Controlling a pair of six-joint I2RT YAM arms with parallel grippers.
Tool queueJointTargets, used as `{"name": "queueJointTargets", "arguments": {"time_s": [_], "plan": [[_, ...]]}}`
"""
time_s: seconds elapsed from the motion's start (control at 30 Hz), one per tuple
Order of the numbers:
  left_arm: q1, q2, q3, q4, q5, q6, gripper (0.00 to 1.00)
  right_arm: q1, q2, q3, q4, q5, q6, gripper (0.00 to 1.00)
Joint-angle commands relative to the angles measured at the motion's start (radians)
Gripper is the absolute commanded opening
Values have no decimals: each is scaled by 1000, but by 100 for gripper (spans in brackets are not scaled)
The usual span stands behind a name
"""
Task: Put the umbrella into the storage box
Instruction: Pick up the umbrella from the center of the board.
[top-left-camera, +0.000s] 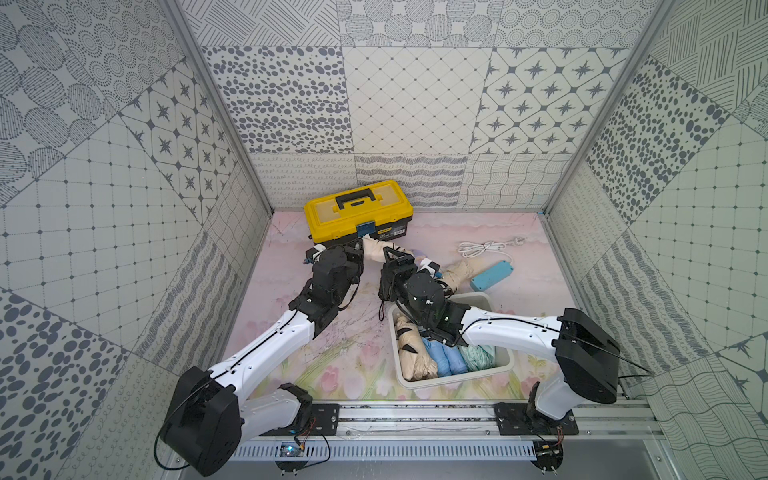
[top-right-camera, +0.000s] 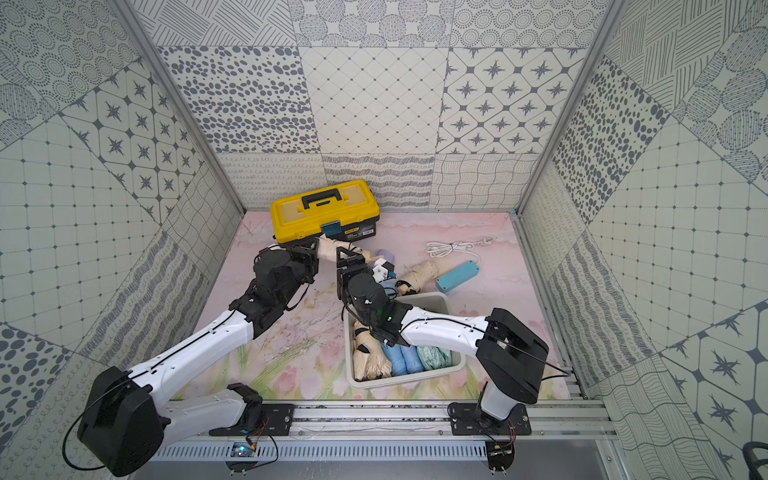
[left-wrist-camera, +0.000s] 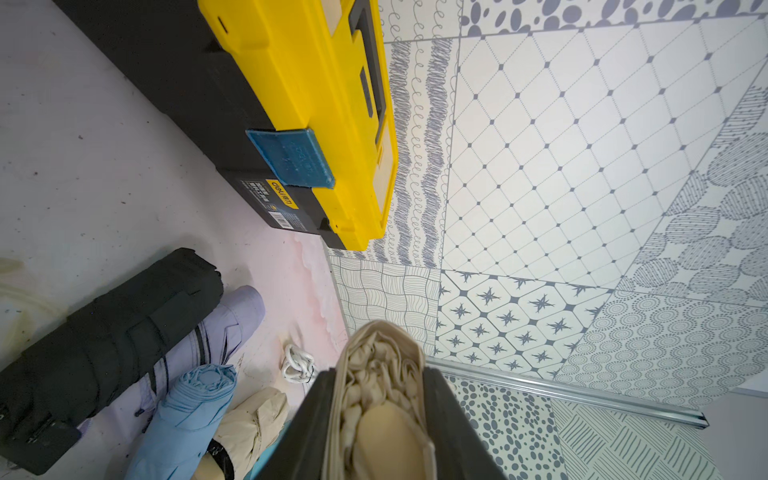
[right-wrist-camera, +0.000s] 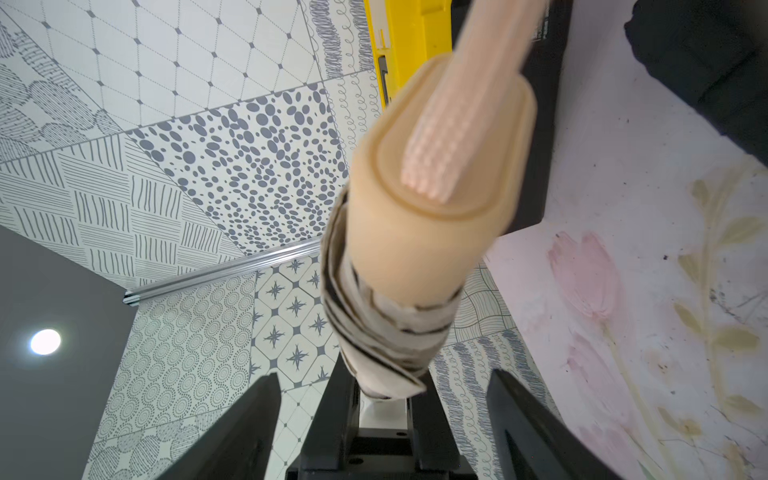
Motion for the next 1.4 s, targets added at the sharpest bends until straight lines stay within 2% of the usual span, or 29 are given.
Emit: {"name": "queueJointTargets", "arguments": {"time_s": [0.0,0.6,0.87,1.07,1.27,1.37], "plan": [[-4,-16,-11,213,-59,-16,17,1,34,46,43,65,50,82],[-6,-44,-50,292,-76,18,16,-16,153,203,-54,90,114,69],[-11,-54,-56,304,-102,37,16,-27,203,264,-80,101,111,62],[-11,-80,-68,283,-124,51,16,-43,214,270,-96,80,93,59],[-11,-70,-87,308,-124,7,17,-46,205,270,-99,85,58,41],[-11,-85,-87,298,-125,22,27,-46,201,275,-100,96,35,34]]}}
